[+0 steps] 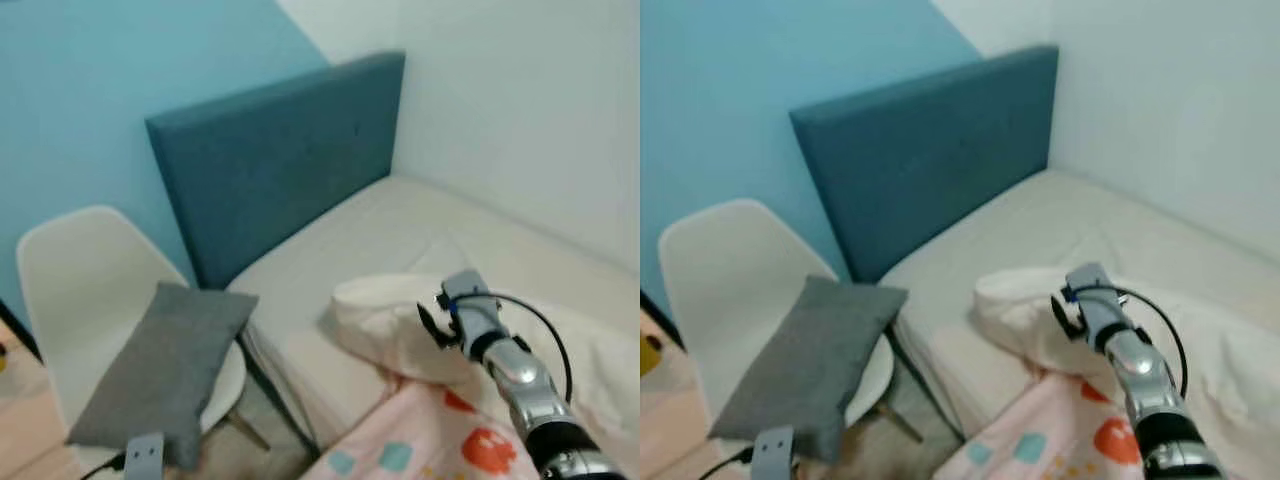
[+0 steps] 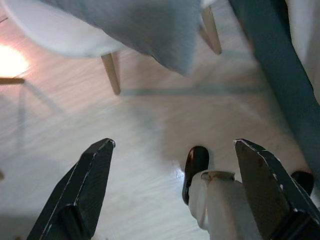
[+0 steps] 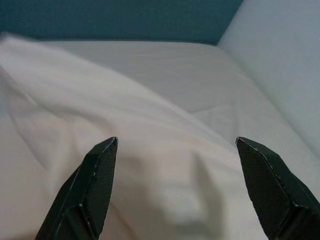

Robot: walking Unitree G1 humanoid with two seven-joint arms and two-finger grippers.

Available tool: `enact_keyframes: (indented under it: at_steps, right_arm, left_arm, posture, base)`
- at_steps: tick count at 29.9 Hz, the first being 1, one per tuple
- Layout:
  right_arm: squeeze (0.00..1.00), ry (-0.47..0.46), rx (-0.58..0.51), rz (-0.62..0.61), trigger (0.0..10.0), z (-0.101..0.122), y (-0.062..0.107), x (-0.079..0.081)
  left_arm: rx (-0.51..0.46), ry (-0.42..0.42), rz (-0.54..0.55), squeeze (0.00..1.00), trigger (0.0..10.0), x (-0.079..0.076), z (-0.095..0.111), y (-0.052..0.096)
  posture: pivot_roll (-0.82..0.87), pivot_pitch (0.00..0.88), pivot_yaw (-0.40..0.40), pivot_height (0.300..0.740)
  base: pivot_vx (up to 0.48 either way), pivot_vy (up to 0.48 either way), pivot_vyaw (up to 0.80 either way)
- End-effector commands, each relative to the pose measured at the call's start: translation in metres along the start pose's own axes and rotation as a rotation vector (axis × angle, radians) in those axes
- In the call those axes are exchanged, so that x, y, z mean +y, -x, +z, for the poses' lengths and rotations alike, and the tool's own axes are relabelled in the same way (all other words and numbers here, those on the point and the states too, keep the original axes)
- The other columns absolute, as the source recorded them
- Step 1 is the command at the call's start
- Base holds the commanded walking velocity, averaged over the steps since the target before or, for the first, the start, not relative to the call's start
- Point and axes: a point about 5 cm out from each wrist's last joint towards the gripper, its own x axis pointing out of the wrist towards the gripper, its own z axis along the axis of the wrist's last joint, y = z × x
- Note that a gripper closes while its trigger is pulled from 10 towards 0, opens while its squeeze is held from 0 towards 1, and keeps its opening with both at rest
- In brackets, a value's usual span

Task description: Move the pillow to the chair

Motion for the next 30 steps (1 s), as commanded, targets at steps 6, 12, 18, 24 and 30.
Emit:
enact_keyframes:
  at_steps: [6,12,18,24,30]
  right_arm:
    - [0.0,0.088,0.132,0.206,10.0,-0.02,0.01,0.006]
    - [0.0,0.059,0.241,0.488,10.0,-0.044,0.037,0.014]
    - [0.0,0.282,0.322,0.429,10.0,-0.055,0.048,-0.014]
    - [0.0,0.466,0.26,0.287,10.0,-0.04,0.036,-0.025]
    - [0.0,0.581,0.221,0.28,10.0,-0.034,0.036,-0.019]
  left_arm:
    - [0.023,-0.002,0.028,0.0,10.0,0.004,-0.008,0.002]
    - [0.036,0.003,0.026,0.0,10.0,0.006,-0.012,0.003]
    - [0.041,0.0,0.022,0.0,10.0,0.008,-0.015,0.004]
    - [0.031,-0.015,0.0,0.0,10.0,0.01,-0.017,0.005]
    - [0.006,-0.032,-0.031,0.0,10.0,0.018,-0.021,0.008]
  posture:
    - [-0.02,0.0,0.041,0.74]
    - [-0.02,0.001,0.038,0.74]
    - [-0.02,0.022,0.048,0.74]
    - [-0.02,0.07,0.065,0.74]
    - [0.0,0.178,0.087,0.74]
  base:
    - [0.0,-0.118,0.0]
    - [0.0,0.0,0.0]
    - [0.0,0.0,0.0]
    - [0.0,0.0,0.0]
    - [0.0,0.0,0.0]
